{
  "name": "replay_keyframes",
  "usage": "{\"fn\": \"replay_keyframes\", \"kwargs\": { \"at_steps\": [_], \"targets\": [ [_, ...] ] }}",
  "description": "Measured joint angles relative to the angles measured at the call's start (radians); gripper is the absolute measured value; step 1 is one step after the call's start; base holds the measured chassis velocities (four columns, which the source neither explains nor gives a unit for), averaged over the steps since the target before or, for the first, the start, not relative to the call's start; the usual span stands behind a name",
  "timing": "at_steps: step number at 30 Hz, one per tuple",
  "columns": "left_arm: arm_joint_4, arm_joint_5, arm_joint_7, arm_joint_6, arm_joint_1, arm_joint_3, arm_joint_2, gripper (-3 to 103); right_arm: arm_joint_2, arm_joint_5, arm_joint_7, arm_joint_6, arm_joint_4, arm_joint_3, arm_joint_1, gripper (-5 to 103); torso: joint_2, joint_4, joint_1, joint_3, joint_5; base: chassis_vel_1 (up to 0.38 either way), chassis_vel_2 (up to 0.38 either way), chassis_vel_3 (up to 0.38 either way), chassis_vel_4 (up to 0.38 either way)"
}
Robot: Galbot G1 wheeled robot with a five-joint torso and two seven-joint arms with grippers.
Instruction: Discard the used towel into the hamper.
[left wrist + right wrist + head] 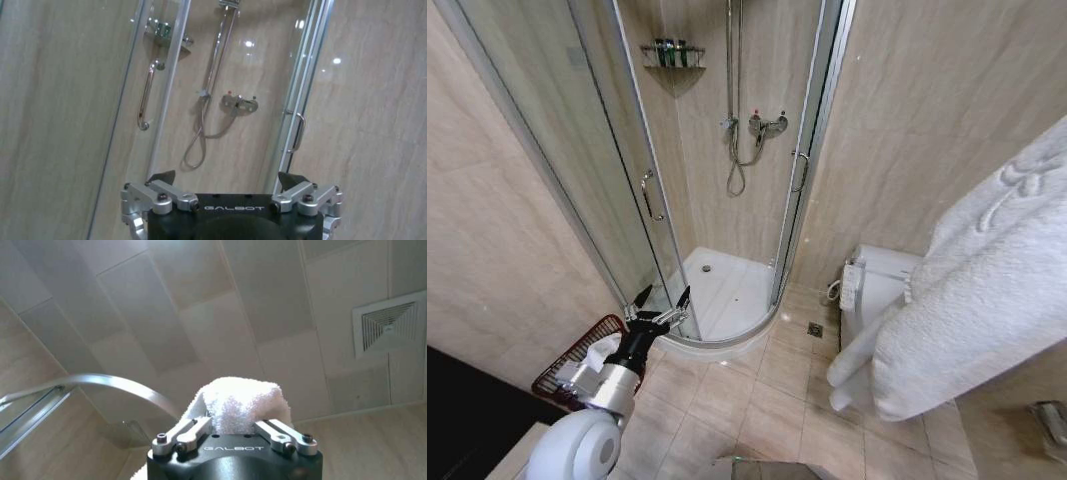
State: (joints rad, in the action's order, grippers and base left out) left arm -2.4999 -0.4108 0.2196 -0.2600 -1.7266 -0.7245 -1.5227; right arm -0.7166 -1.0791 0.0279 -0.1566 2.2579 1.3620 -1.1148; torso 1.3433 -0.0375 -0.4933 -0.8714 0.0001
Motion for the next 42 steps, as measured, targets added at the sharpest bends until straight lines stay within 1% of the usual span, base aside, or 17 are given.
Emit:
{"fn": "replay_keyframes", "kwargs": {
  "at_steps": [8,11,23,26,32,34,40,42],
  "targets": [
    [0.0,0.0,0.0,0.0,0.0,0.0,0.0,100,-0.001,0.009,-0.004,0.001,0.029,-0.014,0.007,12,0.0,0.0,0.0,0.0,-0.0001,0.0,0.0,0.0,0.0],
    [0.0,0.0,0.0,0.0,0.0,0.0,0.0,100,0.007,0.004,-0.018,0.011,0.05,-0.017,0.012,12,-0.002,0.0,0.0,0.001,-0.0003,0.0,0.0,0.0,0.0],
    [0.0,0.0,0.0,0.0,0.0,0.0,0.0,100,0.006,0.002,-0.018,0.016,0.051,-0.017,0.018,12,-0.006,0.0,0.002,0.003,0.0,0.052,0.048,0.057,0.051],
    [0.0,0.0,0.0,0.0,0.0,0.0,0.0,100,0.005,0.002,-0.018,0.018,0.051,-0.034,0.033,12,-0.007,-0.0002,0.002,0.004,-0.0001,0.096,0.083,0.093,0.088],
    [0.0,0.0,0.0,0.0,0.0,0.0,0.0,100,0.01,0.008,-0.016,0.019,0.042,-0.057,0.048,12,-0.008,-0.0001,0.003,0.004,0.0,0.115,0.1,0.094,0.112],
    [0.0,0.0,0.0,0.0,0.0,0.0,0.0,100,0.011,0.011,-0.016,0.022,0.043,-0.063,0.054,12,-0.008,-0.0001,0.003,0.004,-0.0006,0.112,0.103,0.118,0.116],
    [0.0,0.0,0.0,0.0,0.0,0.0,0.0,100,0.008,0.021,-0.019,0.028,0.064,-0.081,0.056,12,-0.009,-0.0003,0.003,0.005,-0.0001,0.123,0.122,0.13,0.121],
    [0.0,0.0,0.0,0.0,0.0,0.0,0.0,100,0.011,0.026,-0.02,0.033,0.069,-0.107,0.073,12,-0.009,-0.0004,0.004,0.005,-0.0001,0.1,0.095,0.085,0.096]
  ]
}}
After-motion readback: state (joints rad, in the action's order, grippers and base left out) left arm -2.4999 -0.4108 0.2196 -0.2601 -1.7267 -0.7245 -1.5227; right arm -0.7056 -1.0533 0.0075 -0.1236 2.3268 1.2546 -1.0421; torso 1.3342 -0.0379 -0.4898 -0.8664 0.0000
